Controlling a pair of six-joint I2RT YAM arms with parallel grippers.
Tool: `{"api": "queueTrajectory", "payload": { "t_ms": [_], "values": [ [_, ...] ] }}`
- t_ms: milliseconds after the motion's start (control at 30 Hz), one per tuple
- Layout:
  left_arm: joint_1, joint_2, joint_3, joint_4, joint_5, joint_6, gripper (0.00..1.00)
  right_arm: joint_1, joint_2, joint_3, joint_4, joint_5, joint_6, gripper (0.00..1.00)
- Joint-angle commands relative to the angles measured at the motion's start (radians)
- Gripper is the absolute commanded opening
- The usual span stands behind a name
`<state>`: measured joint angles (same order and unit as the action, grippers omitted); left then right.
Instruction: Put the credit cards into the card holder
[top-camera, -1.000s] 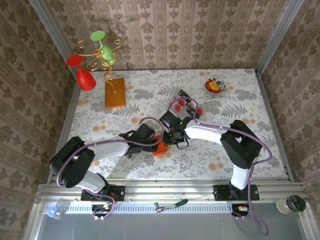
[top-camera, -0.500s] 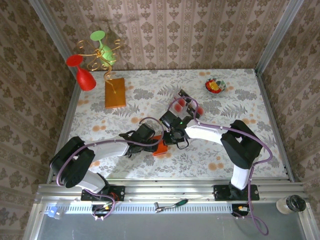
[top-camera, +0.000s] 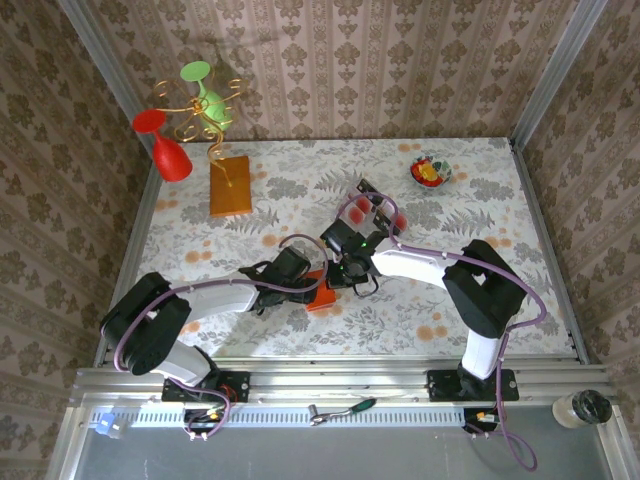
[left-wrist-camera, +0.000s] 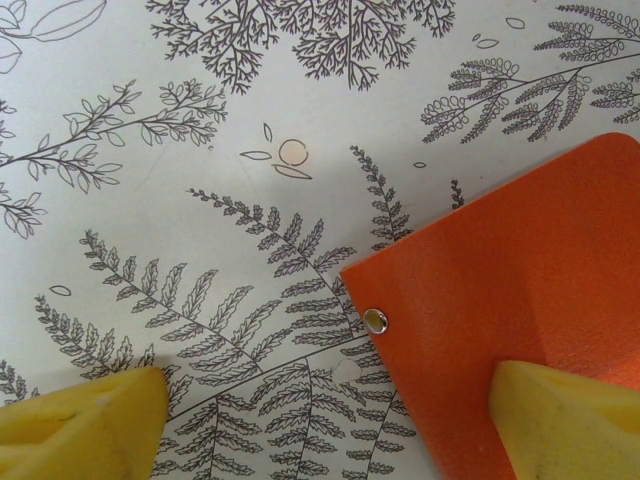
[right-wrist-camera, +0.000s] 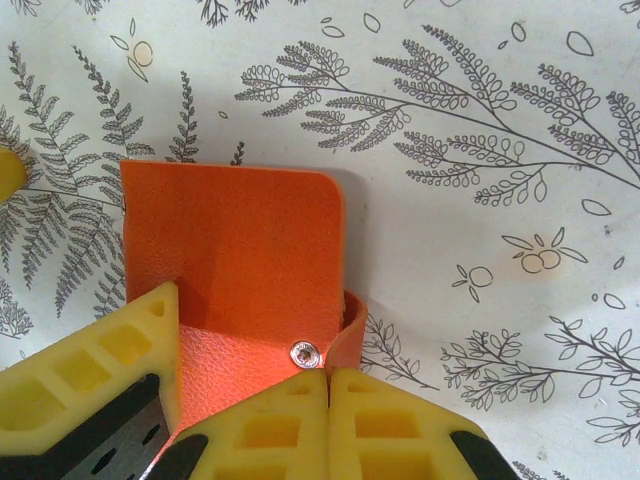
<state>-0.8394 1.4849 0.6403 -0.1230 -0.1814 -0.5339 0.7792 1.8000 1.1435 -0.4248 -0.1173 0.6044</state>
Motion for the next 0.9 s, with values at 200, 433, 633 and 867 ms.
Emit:
{"api": "queueTrajectory", "payload": {
  "t_ms": [200,433,633,867],
  "values": [
    [-0.013,0.049,-0.035,-0.061,0.01,0.016,0.86,0.002,0.034,0.02,0.047,-0.058,0.013,0.0],
    [-0.012,0.049,-0.033,-0.06,0.01,0.016,0.86,0.006,0.07,0.023,0.055,-0.061,0.019,0.0],
    [-0.012,0.049,-0.033,-0.06,0.01,0.017,0.86,0.017,0.098,0.019,0.061,-0.065,0.024,0.0],
    [-0.013,0.049,-0.033,-0.058,0.01,0.016,0.86,0.03,0.11,-0.01,0.074,-0.067,0.034,0.0]
  ]
}}
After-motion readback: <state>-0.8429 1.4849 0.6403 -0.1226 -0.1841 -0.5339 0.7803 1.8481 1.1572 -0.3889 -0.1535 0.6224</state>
